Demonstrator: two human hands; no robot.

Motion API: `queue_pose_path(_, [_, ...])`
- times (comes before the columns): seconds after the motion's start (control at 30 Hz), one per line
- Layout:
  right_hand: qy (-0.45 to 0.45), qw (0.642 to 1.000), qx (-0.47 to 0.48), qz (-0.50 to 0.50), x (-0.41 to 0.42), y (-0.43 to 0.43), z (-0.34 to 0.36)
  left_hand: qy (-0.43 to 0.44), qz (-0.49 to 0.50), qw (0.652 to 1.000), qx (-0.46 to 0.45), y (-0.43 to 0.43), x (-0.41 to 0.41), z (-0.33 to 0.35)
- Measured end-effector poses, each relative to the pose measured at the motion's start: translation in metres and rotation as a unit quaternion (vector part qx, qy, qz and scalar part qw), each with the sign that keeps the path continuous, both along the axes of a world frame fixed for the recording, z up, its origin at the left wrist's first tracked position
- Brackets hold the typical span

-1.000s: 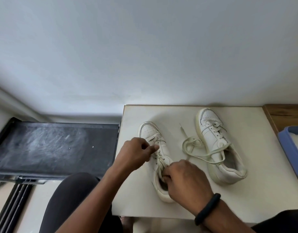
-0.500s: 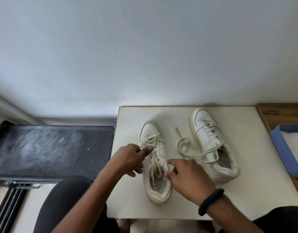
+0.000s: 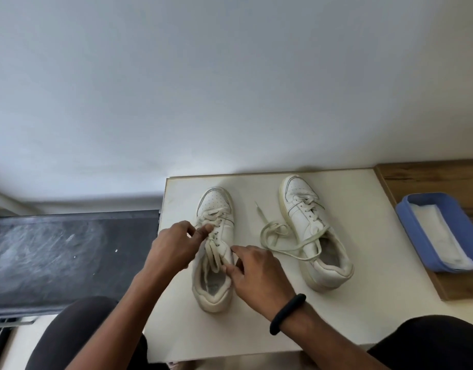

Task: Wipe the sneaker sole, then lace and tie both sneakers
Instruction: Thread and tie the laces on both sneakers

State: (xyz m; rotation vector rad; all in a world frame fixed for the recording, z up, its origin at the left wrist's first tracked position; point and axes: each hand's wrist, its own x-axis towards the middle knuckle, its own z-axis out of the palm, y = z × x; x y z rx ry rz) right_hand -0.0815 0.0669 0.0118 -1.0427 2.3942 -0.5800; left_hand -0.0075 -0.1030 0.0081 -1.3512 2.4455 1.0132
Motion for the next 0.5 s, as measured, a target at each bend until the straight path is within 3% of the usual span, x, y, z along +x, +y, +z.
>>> queue_pose_path(0.07, [-0.008,1.000,-0.019,-0.011,-0.015,0.009,0.020,-0.014,-0.004,1.000,-0.016,-0.002,0.002,-0.002])
queue_pose_path(0.13, [-0.001,0.995,-0.065,-0.071,-0.040,0.026,0.046,-0.004,-0.014,0.992,-0.124,-0.003,0.004,-0.003])
queue_pose_path(0.23, [0.064,0.976,-0.113,-0.172,-0.087,0.068,0.073,0.217,-0.052,0.941,-0.256,0.022,-0.008,0.008])
queue_pose_path(0.3, [0.083,0.975,-0.039,-0.201,-0.116,0.094,0.071,0.329,-0.132,0.909,-0.219,0.060,-0.026,0.014])
queue_pose_path(0.33, [0.059,0.976,0.004,-0.210,-0.128,0.104,0.064,0.345,-0.184,0.903,-0.179,0.081,-0.035,0.013])
queue_pose_path(0.4, [-0.045,0.974,0.059,-0.213,-0.143,0.118,0.047,0.319,-0.258,0.908,-0.081,0.123,-0.051,0.004])
queue_pose_path(0.5, [-0.197,0.957,0.087,-0.193,-0.146,0.122,0.028,0.272,-0.219,0.937,0.024,0.163,-0.070,-0.012])
